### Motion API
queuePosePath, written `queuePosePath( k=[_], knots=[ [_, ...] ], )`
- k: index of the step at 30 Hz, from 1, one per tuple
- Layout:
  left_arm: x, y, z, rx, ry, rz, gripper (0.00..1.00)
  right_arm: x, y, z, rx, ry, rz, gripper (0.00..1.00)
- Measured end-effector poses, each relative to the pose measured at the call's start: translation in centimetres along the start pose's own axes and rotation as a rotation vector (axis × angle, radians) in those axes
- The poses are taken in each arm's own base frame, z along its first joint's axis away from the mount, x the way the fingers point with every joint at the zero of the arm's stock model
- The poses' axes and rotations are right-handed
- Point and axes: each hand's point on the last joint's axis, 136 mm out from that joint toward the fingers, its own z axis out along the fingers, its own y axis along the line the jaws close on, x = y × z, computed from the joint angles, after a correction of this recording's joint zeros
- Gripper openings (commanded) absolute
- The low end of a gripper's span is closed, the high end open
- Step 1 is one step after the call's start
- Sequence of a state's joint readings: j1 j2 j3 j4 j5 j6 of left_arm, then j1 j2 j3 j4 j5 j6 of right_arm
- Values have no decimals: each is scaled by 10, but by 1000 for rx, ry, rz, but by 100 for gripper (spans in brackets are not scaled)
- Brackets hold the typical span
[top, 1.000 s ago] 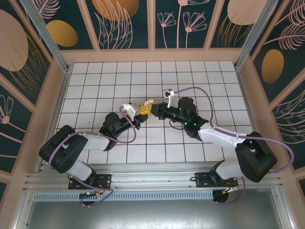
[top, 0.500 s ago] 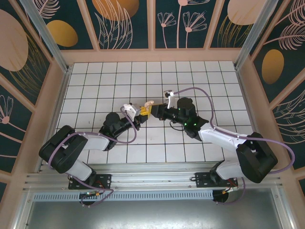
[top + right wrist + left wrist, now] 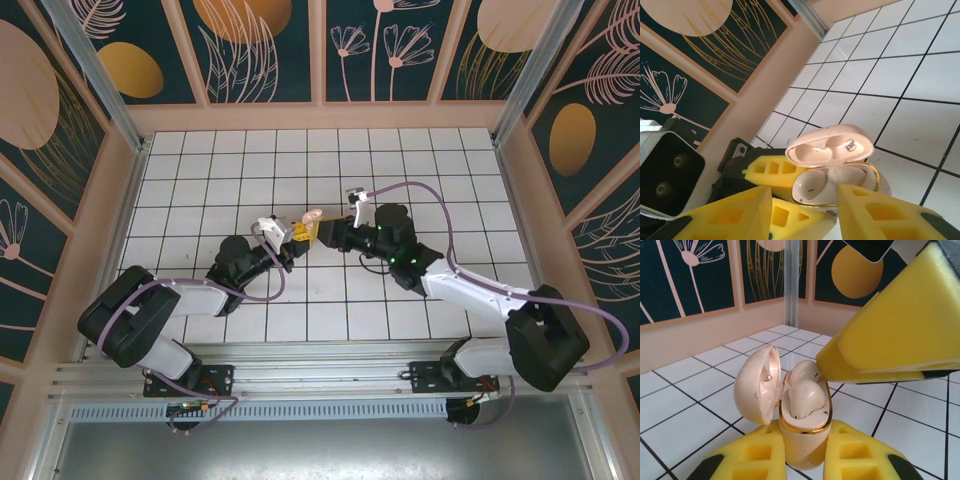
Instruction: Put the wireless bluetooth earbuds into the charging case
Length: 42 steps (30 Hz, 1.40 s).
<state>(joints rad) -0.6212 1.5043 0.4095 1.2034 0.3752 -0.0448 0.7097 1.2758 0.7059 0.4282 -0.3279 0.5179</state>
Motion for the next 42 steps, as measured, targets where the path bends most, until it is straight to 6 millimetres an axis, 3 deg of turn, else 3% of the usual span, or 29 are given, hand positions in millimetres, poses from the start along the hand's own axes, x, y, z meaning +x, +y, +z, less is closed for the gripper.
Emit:
queuePosePath(
  k=[9, 14, 25, 42],
  knots=[
    [-23, -22, -2, 119, -52, 70, 11, -36, 4, -40, -10, -34, -105, 50],
    [-26, -35, -3, 197, -43, 97, 12, -39, 1, -54, -76, 24, -123, 52],
    [-23, -45, -3, 265, -12, 101, 12, -17, 15, -43, -262, 204, -98, 52],
    [-23, -47, 0, 278, 4, 94, 12, -15, 21, -36, -330, 247, -94, 49]
  ],
)
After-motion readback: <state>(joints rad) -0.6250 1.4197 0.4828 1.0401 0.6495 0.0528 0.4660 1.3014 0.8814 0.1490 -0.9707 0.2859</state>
